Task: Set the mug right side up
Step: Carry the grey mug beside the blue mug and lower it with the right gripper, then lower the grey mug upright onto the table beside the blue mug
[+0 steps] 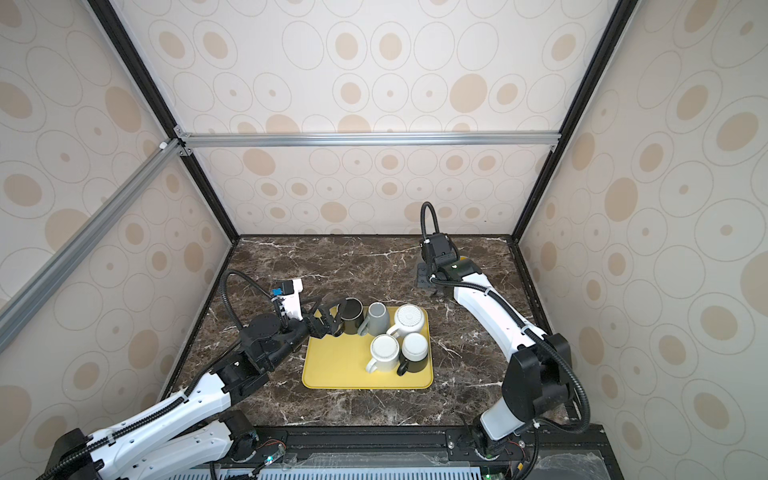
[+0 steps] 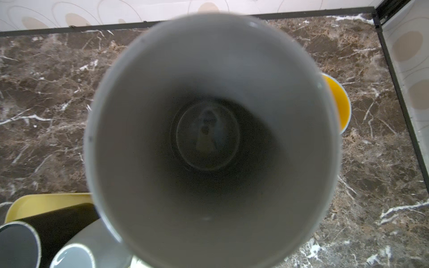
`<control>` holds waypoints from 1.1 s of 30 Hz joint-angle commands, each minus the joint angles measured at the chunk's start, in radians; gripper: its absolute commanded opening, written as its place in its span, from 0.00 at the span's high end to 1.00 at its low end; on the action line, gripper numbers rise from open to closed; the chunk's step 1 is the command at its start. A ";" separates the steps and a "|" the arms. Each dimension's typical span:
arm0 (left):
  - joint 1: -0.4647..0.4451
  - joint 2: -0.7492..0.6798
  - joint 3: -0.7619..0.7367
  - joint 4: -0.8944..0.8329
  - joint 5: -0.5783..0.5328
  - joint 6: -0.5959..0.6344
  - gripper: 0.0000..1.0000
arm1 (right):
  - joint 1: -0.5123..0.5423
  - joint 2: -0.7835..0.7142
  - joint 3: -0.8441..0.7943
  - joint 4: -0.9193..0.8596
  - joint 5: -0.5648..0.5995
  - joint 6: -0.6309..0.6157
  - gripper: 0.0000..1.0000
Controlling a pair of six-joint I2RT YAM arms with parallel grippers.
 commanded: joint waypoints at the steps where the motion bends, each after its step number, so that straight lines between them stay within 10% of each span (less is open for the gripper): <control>1: 0.008 0.001 0.021 -0.004 -0.013 0.018 0.01 | -0.012 0.016 0.052 0.066 0.000 -0.019 1.00; 33: 0.010 0.068 0.005 0.037 0.007 -0.006 0.00 | -0.091 0.249 0.089 0.116 -0.029 -0.073 1.00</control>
